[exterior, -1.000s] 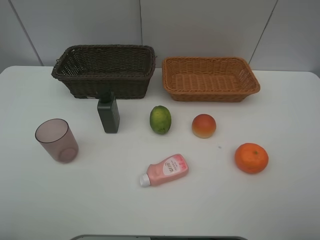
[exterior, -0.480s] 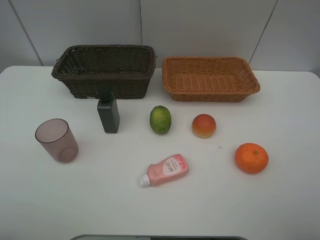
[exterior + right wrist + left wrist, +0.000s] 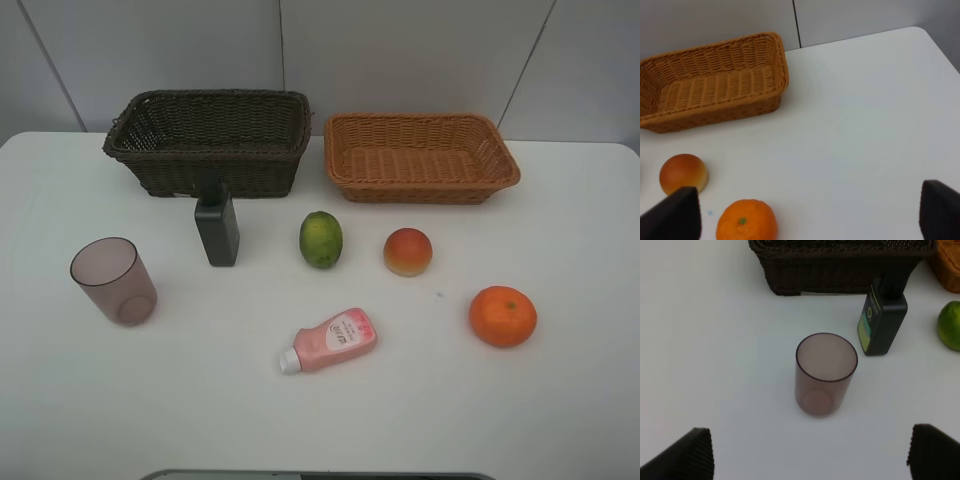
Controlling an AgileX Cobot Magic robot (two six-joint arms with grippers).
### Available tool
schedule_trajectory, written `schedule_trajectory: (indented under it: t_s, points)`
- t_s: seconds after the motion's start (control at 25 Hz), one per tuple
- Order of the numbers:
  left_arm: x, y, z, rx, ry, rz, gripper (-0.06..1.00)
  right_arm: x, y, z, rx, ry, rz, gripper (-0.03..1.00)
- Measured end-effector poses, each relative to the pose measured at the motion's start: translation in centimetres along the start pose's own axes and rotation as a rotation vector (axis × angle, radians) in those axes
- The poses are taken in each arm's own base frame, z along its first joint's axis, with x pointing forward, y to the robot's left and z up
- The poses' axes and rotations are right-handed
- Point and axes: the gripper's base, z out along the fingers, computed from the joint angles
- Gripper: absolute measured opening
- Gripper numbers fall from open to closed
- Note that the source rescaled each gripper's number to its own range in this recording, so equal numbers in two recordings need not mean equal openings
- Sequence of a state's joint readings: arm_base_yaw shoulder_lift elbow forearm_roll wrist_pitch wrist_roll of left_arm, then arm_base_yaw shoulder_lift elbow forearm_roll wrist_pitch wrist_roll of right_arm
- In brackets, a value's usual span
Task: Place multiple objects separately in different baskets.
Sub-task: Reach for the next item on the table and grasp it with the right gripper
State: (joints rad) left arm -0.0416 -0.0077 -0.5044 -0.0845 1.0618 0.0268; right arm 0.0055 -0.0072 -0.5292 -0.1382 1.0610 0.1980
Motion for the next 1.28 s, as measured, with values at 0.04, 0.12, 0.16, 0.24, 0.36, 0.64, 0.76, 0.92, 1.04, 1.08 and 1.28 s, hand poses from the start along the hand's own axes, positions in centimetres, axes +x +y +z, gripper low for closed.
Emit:
schedule_trajectory:
  t_s: [0.04,0.12,0.16,0.24,0.36,0.64,0.76,0.92,1.04,1.08,1.28]
  points:
    - [0.0,0.0,0.0,0.0,0.0,0.0,1.0,0.0,0.0,0.0,0.0,0.0,0.0,0.92]
    - [0.0,0.0,0.0,0.0,0.0,0.0,1.0,0.0,0.0,0.0,0.0,0.0,0.0,0.92]
    - [0.0,0.0,0.0,0.0,0.0,0.0,1.0,0.0,0.0,0.0,0.0,0.0,0.0,0.92]
    - [0.0,0.0,0.0,0.0,0.0,0.0,1.0,0.0,0.0,0.0,0.0,0.001,0.0,0.92]
    - [0.0,0.0,0.0,0.0,0.0,0.0,1.0,-0.4,0.1,0.8,0.007,0.054,-0.007,0.92]
    - [0.0,0.0,0.0,0.0,0.0,0.0,1.0,-4.1,1.2,5.3,0.04,0.313,-0.04,0.92]
    - [0.0,0.0,0.0,0.0,0.0,0.0,1.0,-6.2,2.0,8.9,0.04,0.385,-0.058,0.92]
    - [0.0,0.0,0.0,0.0,0.0,0.0,1.0,-7.9,3.8,13.5,-0.01,0.482,-0.099,0.92]
    - [0.0,0.0,0.0,0.0,0.0,0.0,1.0,-8.2,6.5,16.5,-0.093,0.567,-0.169,0.92]
    - [0.0,0.0,0.0,0.0,0.0,0.0,1.0,-8.3,7.4,17.1,-0.115,0.58,-0.186,0.92]
    - [0.0,0.0,0.0,0.0,0.0,0.0,1.0,-7.9,11.3,20.6,-0.197,0.654,-0.258,0.92]
